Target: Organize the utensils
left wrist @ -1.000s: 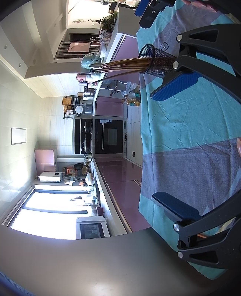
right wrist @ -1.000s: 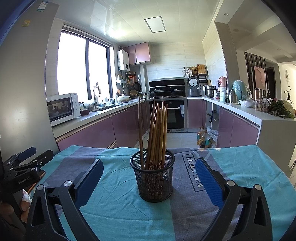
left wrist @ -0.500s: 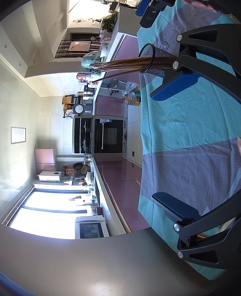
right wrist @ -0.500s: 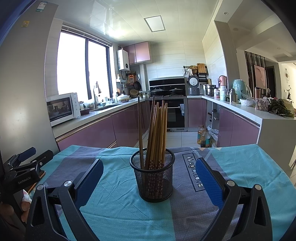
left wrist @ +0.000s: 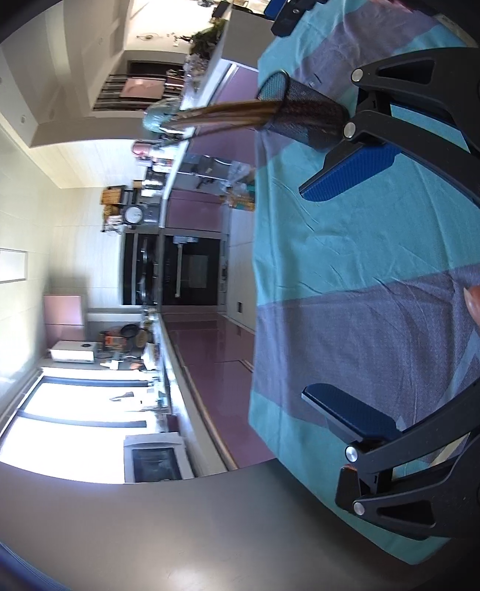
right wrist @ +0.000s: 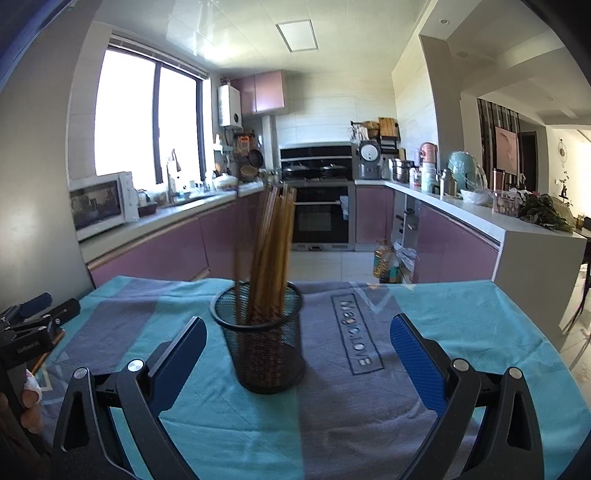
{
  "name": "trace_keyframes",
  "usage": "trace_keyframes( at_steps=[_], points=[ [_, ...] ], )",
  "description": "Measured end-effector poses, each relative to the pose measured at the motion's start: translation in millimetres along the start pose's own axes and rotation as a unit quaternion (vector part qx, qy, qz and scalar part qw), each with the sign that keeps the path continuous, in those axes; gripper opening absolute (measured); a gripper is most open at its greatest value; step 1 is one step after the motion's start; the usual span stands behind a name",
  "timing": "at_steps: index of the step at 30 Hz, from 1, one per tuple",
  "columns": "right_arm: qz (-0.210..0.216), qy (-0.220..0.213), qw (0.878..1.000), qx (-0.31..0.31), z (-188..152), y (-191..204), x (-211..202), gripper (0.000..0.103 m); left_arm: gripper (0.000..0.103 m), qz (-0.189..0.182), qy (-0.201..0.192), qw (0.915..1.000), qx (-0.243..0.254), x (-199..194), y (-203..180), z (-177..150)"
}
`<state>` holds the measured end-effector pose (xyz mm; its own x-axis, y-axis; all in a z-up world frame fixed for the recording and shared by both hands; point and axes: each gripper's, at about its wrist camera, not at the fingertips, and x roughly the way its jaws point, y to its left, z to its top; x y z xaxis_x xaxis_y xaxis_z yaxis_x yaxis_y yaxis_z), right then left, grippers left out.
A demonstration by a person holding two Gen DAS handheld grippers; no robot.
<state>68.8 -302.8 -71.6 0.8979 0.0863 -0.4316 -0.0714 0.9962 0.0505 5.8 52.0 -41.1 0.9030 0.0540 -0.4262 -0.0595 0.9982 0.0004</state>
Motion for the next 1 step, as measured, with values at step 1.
trace_keyframes(
  at_steps=[1],
  points=[
    [-0.008, 0.023, 1.000, 0.001, -1.4, -9.4, 9.3, 0.096, 0.097, 0.002, 0.014, 0.9999, 0.001, 7.1, 2.1, -1.9]
  ],
)
